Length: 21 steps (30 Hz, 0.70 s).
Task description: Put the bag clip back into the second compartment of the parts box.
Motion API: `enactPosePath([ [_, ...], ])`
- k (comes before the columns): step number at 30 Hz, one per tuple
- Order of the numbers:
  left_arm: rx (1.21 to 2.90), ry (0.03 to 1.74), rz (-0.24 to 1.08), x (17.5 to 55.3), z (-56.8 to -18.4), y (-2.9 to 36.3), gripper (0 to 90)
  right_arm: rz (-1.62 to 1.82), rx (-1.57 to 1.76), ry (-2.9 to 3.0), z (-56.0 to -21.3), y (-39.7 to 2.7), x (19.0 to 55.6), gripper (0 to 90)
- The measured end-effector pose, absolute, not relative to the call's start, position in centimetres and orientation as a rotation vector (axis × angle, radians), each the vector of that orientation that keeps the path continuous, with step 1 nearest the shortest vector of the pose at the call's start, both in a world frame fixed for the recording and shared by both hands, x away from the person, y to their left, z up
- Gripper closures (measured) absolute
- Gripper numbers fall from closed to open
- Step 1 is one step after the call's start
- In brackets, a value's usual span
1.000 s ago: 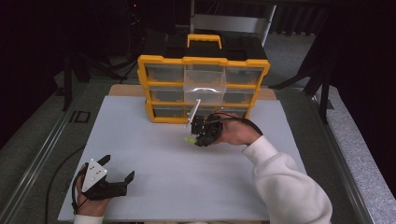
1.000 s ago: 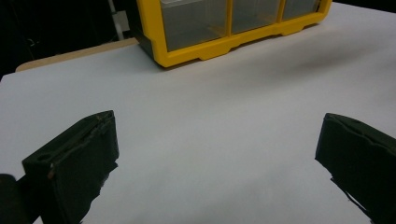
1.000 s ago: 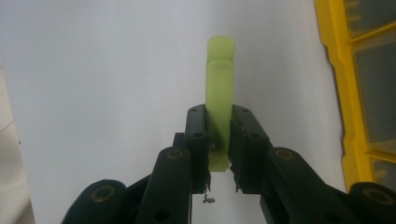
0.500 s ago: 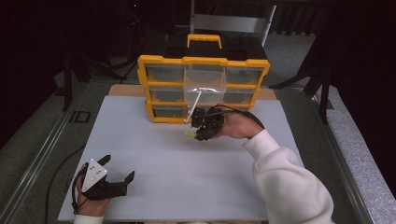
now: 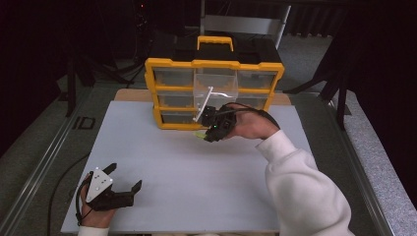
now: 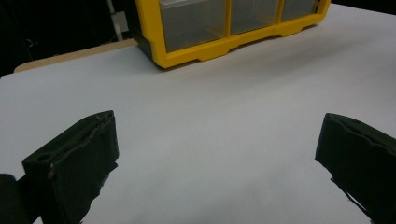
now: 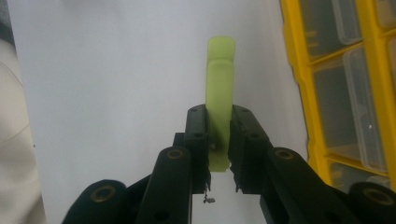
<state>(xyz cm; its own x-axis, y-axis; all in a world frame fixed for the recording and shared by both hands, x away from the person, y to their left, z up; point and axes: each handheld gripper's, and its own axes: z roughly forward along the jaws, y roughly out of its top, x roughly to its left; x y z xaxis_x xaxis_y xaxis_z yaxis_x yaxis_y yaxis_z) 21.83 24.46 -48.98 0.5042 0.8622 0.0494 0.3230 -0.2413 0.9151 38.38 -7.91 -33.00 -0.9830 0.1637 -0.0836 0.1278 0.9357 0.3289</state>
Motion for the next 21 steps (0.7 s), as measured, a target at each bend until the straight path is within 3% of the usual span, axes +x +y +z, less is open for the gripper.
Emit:
enactPosePath([
  [21, 1.799, 0.995, 0.714, 21.8, -48.9, 24.5, 0.2, 0.494, 0.266, 2.959, -30.4, -8.4, 39.3, 77.9],
])
